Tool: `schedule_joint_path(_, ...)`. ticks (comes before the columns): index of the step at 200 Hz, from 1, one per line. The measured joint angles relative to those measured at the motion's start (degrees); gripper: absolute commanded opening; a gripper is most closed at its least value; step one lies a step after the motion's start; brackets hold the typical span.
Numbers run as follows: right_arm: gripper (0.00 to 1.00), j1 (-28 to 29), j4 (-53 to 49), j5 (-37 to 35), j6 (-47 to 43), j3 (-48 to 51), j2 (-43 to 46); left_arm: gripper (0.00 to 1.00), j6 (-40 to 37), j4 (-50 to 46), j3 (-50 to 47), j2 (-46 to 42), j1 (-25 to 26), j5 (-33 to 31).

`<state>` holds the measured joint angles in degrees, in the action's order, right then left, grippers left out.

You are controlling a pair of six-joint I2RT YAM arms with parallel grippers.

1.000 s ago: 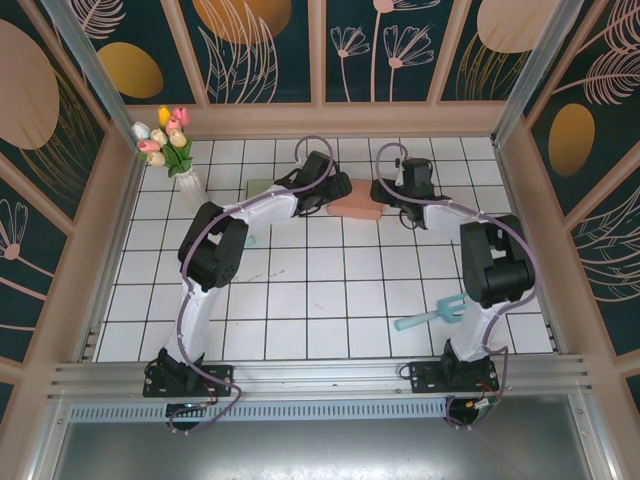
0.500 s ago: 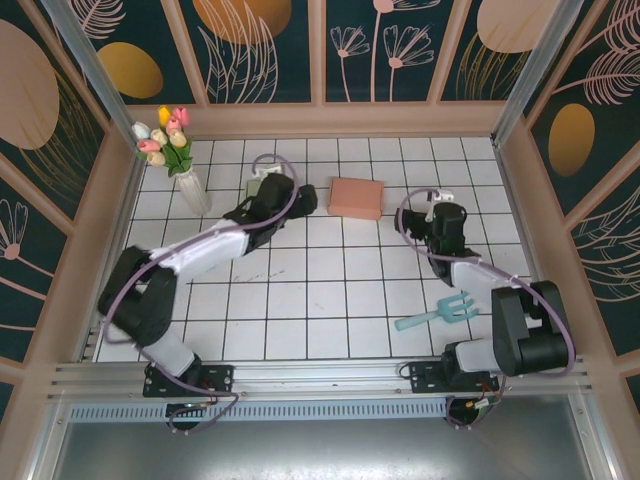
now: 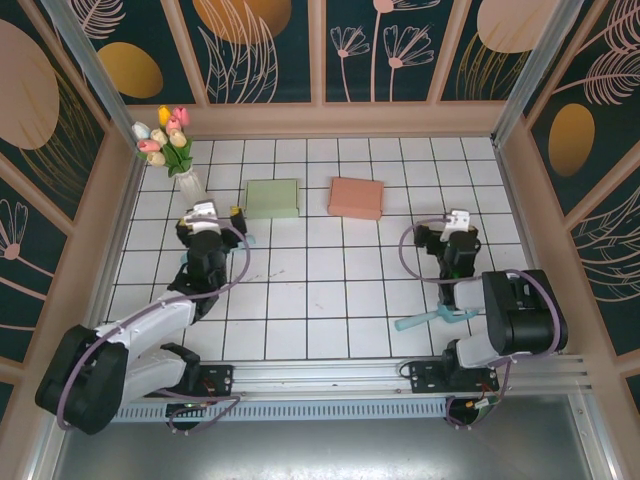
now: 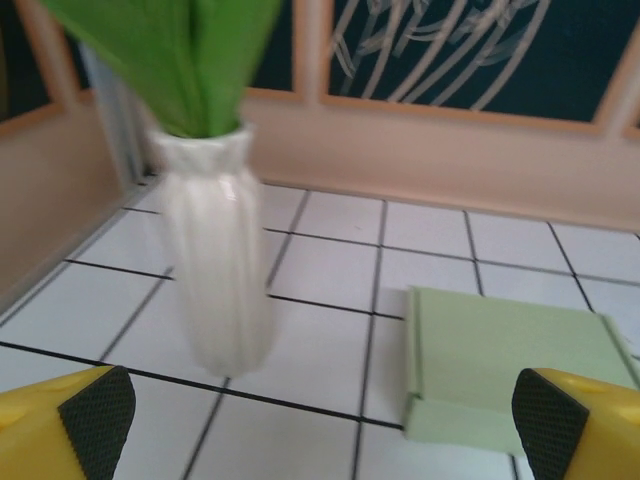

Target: Fold the paper box

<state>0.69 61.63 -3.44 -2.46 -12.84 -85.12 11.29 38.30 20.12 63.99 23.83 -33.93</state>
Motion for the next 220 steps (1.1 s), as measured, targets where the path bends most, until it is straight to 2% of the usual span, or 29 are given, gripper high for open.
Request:
schedule_joint_path(10,0.99,-2.2,4.8,3.4,0.0,1.5,-1.8,0.99,0.0,2.3,-1.6,-0.6,-1.8,0.0)
schedule_joint_path(36,0.99,-3.4,7.0,8.5,0.2,2.2,-2.8,0.98,0.6,7.8,-6.0,-1.4,-8.1,1.6)
schedule_joint_path(70,0.99,-3.3,7.1,7.6,1.7,-0.2,-2.8,0.99,0.6,10.2,-7.9,-1.7,-12.8,1.8)
schedule_joint_path(89,0.99,-3.3,7.1,7.4,1.9,-0.3,-2.8,0.99,0.2,14.6,-8.6,2.6,-15.9,2.6)
schedule_joint_path(108,0.99,-3.3,7.1,7.4,2.0,-0.3,-2.8,0.99,0.2,14.8,-9.3,6.4,-19.3,5.1)
schedule_joint_path(150,0.99,-3.3,7.1,7.4,2.0,-0.3,-2.8,0.99,-1.5,25.1,-11.6,10.3,-22.0,11.6)
schedule_joint_path(173,0.99,-3.3,7.1,7.4,2.0,-0.3,-2.8,0.99,-3.8,37.0,-12.2,20.6,-22.3,17.5)
schedule_joint_path(193,0.99,-3.3,7.1,7.4,2.0,-0.3,-2.8,0.99,-5.3,35.5,-11.6,23.2,-22.2,21.9)
schedule_joint_path(220,0.99,-3.3,7.1,7.4,2.0,-0.3,-2.8,0.99,-6.0,35.1,-8.0,23.3,-22.4,23.5)
